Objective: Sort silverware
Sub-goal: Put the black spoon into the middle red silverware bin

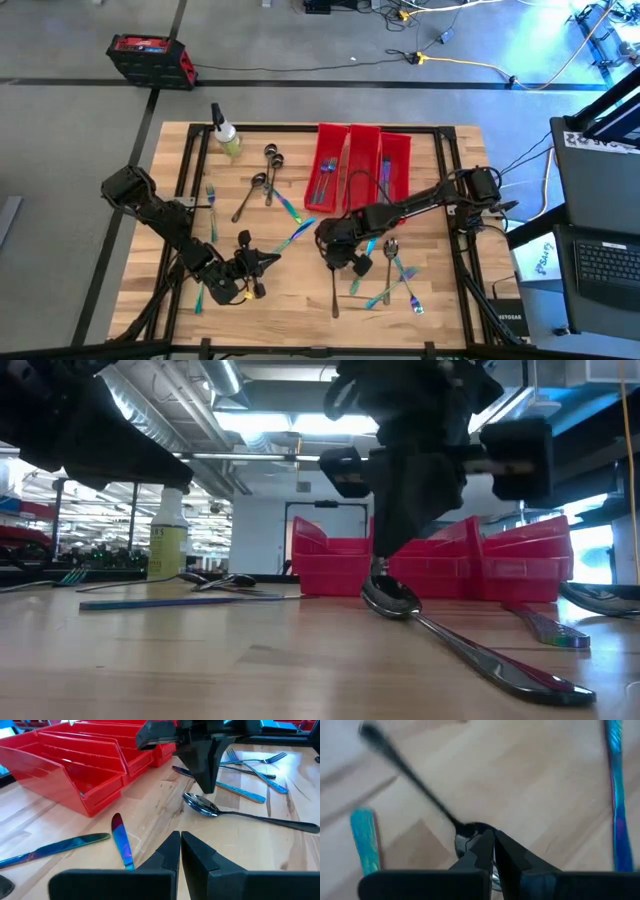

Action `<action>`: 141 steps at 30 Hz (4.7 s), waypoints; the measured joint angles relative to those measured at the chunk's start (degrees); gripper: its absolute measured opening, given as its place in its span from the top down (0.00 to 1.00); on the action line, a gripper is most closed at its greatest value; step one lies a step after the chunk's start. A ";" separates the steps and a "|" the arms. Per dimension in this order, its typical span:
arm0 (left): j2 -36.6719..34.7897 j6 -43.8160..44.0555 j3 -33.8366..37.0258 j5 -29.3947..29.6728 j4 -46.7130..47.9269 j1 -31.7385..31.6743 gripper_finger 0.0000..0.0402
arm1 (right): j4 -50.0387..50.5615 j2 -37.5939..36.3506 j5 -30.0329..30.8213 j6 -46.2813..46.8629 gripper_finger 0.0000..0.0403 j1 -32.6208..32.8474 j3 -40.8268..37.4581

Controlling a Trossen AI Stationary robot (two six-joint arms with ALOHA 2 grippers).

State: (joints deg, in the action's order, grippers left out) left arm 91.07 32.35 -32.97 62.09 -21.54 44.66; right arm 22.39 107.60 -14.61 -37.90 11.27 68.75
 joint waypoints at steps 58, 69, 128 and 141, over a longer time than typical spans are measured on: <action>0.02 -0.25 0.00 1.68 3.06 -0.28 1.00 | 10.42 4.66 3.54 2.38 1.00 -2.66 0.21; 0.04 0.08 0.00 1.55 2.98 -0.28 1.00 | 11.21 2.04 2.99 24.64 1.00 -2.12 -0.25; 0.12 69.24 -0.55 -21.38 2.27 -13.10 0.23 | 3.96 1.61 9.15 38.48 1.00 0.72 -4.11; 1.39 66.63 -4.12 -31.90 2.96 -16.75 0.23 | 3.00 1.65 9.94 37.93 1.00 0.72 -4.13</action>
State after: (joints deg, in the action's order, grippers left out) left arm 92.46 98.98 -37.09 30.19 -18.58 27.91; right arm 25.39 109.25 -4.67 0.03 11.99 64.62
